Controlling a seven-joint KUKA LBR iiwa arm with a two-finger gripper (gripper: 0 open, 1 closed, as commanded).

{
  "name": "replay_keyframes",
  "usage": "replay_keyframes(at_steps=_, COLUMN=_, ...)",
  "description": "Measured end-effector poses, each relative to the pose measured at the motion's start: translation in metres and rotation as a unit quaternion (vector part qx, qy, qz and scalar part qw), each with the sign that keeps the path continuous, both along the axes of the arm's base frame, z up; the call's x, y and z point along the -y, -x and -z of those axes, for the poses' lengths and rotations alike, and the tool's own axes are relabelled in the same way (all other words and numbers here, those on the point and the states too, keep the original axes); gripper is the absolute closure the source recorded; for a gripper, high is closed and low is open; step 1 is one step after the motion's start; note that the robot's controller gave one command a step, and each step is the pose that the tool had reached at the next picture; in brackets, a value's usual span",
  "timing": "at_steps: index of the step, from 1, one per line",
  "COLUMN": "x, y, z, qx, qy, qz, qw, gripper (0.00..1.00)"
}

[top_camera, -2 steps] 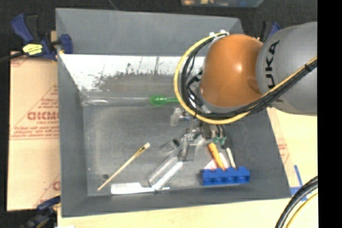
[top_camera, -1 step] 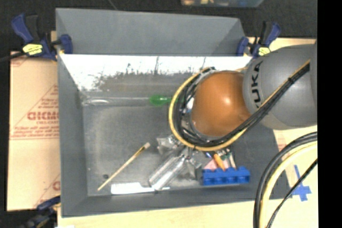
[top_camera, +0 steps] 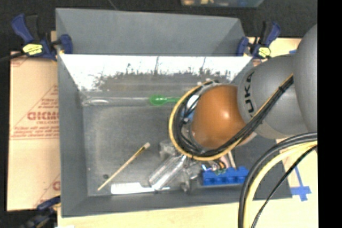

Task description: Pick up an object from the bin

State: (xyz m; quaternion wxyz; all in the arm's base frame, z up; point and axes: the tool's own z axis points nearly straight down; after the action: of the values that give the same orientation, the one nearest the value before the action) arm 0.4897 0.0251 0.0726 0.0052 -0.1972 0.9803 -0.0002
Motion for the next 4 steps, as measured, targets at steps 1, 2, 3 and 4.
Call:
replay_keyframes(at_steps=1, x=-0.018, y=-0.003, z=0.002, qx=-0.0019, qy=0.002, qz=-0.241, qw=0.9706, gripper=0.0)
replay_keyframes(at_steps=2, x=-0.001, y=-0.001, z=0.0, qx=0.0014, qy=0.0, qz=-0.002, qw=1.0, gripper=0.0)
replay_keyframes(at_steps=3, x=0.029, y=-0.013, z=0.003, qx=-0.0012, qy=0.001, qz=-0.185, qw=0.9827, gripper=1.0)
replay_keyframes(at_steps=4, x=0.029, y=-0.013, z=0.002, qx=-0.0014, qy=0.0, qz=-0.185, qw=0.9828, gripper=1.0)
